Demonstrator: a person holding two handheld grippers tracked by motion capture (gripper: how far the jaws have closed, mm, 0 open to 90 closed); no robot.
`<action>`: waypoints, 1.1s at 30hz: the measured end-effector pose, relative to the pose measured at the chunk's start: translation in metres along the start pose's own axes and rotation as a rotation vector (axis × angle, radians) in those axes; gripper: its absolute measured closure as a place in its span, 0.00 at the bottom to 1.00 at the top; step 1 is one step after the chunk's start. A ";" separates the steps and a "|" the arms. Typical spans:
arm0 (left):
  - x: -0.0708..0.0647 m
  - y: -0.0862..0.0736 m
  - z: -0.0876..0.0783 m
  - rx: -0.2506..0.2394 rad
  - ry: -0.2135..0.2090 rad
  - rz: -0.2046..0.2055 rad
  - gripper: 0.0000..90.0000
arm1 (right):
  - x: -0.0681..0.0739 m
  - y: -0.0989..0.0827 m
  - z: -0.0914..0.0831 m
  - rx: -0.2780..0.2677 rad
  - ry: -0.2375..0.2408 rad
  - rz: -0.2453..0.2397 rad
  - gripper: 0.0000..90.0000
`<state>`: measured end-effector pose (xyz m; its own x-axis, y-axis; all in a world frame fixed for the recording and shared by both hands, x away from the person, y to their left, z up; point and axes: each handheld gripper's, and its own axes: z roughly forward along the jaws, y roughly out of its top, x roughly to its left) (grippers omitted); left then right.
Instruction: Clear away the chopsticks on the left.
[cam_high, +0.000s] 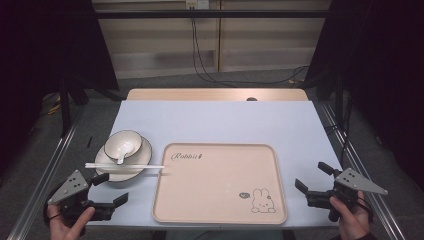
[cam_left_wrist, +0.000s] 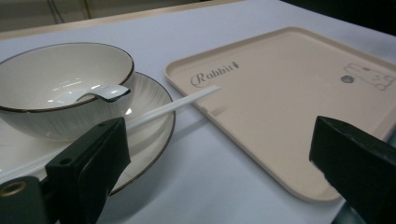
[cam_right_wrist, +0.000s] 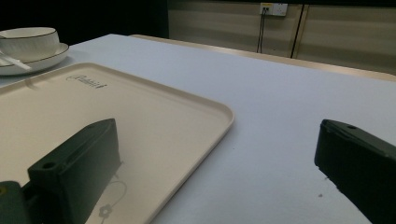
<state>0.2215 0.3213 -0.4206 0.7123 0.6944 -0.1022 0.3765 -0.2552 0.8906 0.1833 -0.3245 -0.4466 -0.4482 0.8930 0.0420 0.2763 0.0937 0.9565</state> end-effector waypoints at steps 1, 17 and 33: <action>0.003 0.000 -0.001 0.016 0.004 0.020 0.05 | 0.000 0.000 0.000 0.001 0.004 -0.001 0.00; 0.049 0.007 0.008 0.139 -0.105 0.093 0.08 | 0.001 0.001 0.000 -0.003 0.010 -0.006 0.00; 0.084 0.017 0.027 0.275 -0.078 0.233 0.48 | 0.002 0.001 0.001 -0.006 0.022 -0.004 0.00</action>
<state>0.3038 0.3574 -0.4254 0.8370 0.5452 0.0466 0.3359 -0.5792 0.7428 0.1831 -0.3223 -0.4461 -0.4674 0.8829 0.0446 0.2695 0.0943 0.9584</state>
